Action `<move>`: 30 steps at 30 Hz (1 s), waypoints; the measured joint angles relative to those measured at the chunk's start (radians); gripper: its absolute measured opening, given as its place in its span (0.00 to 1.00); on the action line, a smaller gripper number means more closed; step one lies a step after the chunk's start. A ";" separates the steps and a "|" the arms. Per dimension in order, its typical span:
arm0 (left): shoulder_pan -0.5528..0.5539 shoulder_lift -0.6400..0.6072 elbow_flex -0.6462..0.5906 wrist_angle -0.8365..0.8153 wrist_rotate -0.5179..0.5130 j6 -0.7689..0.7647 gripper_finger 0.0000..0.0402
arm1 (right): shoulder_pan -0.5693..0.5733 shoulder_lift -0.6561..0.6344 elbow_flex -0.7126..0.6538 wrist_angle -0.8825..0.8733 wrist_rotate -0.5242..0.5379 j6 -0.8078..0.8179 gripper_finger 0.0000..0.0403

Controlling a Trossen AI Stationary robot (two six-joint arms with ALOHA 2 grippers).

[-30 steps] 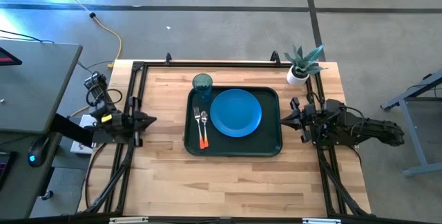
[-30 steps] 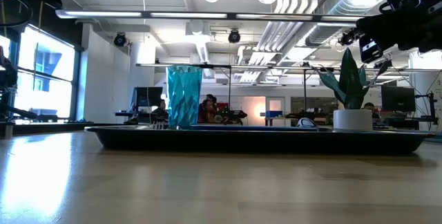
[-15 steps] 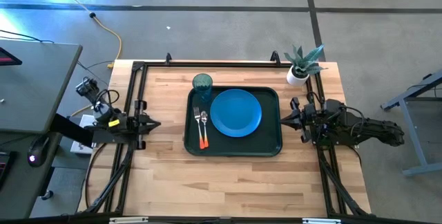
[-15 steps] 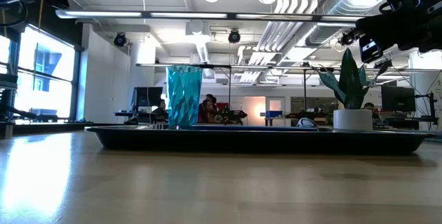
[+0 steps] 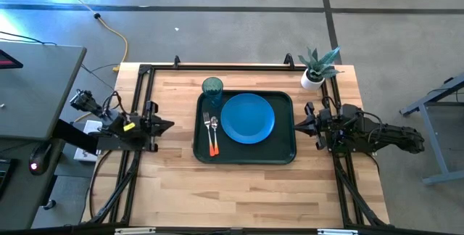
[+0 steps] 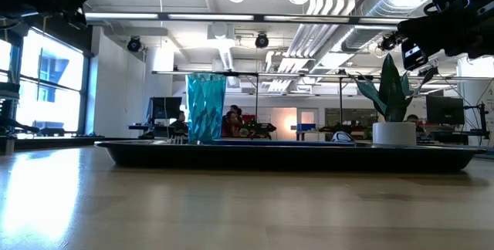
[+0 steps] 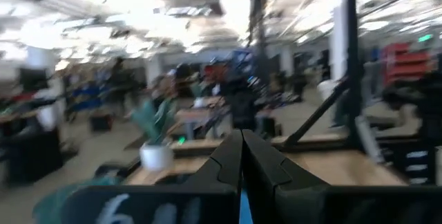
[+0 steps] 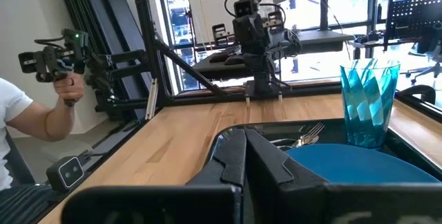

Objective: Pick and place plate/cup/fork/spoon on tray
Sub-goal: Return to Home Position

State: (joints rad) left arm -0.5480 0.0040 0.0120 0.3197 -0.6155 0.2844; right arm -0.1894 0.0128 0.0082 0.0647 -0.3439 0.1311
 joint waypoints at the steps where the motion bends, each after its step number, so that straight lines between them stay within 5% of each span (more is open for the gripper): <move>1: 0.000 0.000 0.000 -0.017 -0.031 -0.013 0.00 | 0.000 0.000 0.000 0.000 0.000 0.000 0.00; 6: -0.035 0.000 0.000 -0.024 -0.090 -0.040 0.00 | 0.000 0.000 0.000 0.000 0.000 0.000 0.00; 11: -0.036 0.000 0.000 -0.011 0.124 0.151 0.00 | 0.000 0.000 0.000 0.000 0.000 -0.003 0.00; 15: 0.082 0.003 0.000 0.002 0.320 0.154 0.00 | 0.000 0.000 0.000 0.000 0.001 -0.067 0.00; 24: 0.410 0.003 0.000 0.150 0.520 -0.042 0.00 | 0.000 0.000 0.000 0.000 0.001 0.026 0.00; 30: 0.487 0.000 0.000 0.016 0.580 -0.229 0.00 | 0.000 0.000 0.000 0.000 0.001 0.026 0.00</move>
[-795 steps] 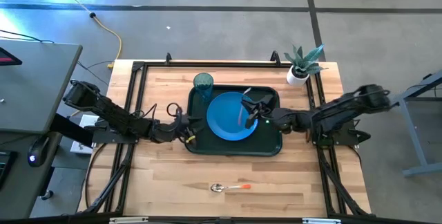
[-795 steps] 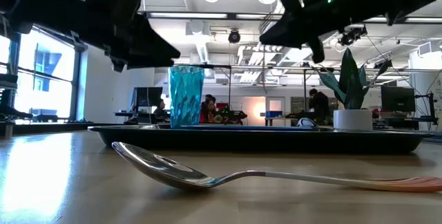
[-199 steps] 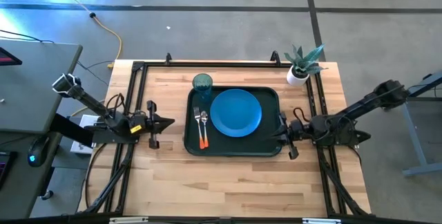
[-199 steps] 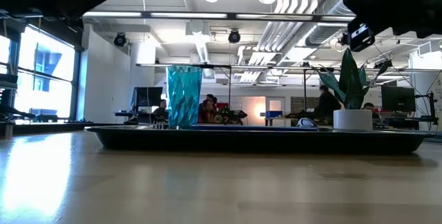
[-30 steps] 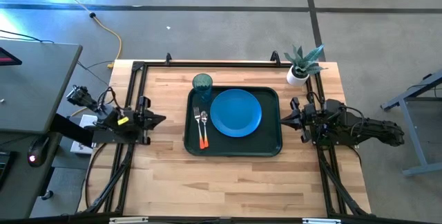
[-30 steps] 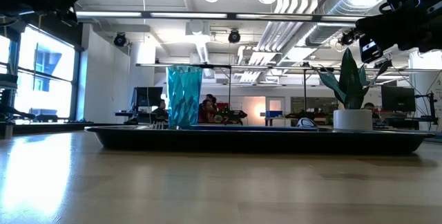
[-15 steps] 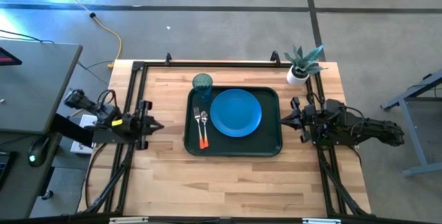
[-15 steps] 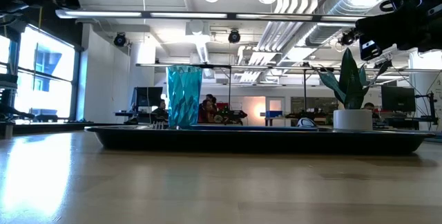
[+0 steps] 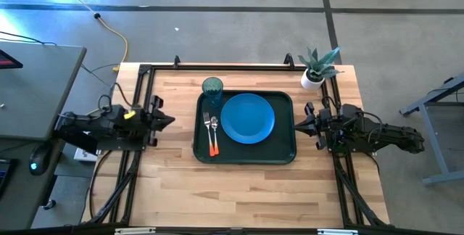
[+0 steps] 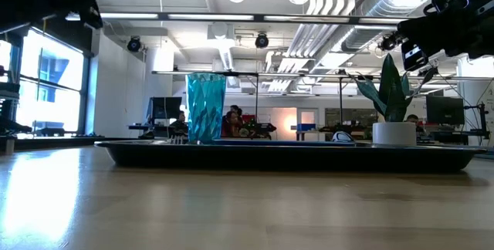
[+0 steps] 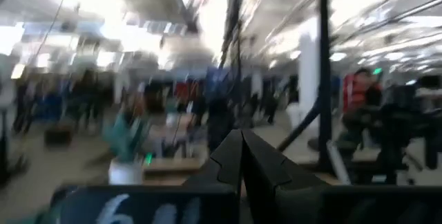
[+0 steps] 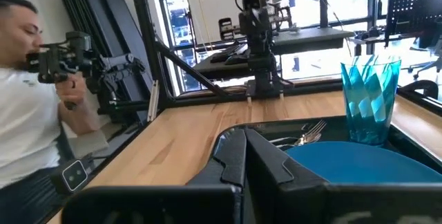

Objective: Pick and place plate/cup/fork/spoon on tray
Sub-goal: Return to Home Position

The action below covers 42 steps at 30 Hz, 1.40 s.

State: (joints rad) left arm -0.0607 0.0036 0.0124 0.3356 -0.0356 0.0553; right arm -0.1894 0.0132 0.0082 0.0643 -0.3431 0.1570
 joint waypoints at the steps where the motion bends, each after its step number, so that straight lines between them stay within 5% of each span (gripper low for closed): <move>1: 0.002 0.000 0.000 -0.033 -0.023 -0.021 0.00 | 0.000 0.000 0.000 0.000 0.000 0.000 0.00; 21: -0.001 0.000 0.000 -0.303 -0.106 0.078 0.00 | 0.000 0.000 0.000 0.000 0.000 0.000 0.00; 42: -0.001 0.001 0.000 -0.305 -0.106 0.000 0.00 | 0.000 0.000 0.000 0.000 0.000 0.000 0.00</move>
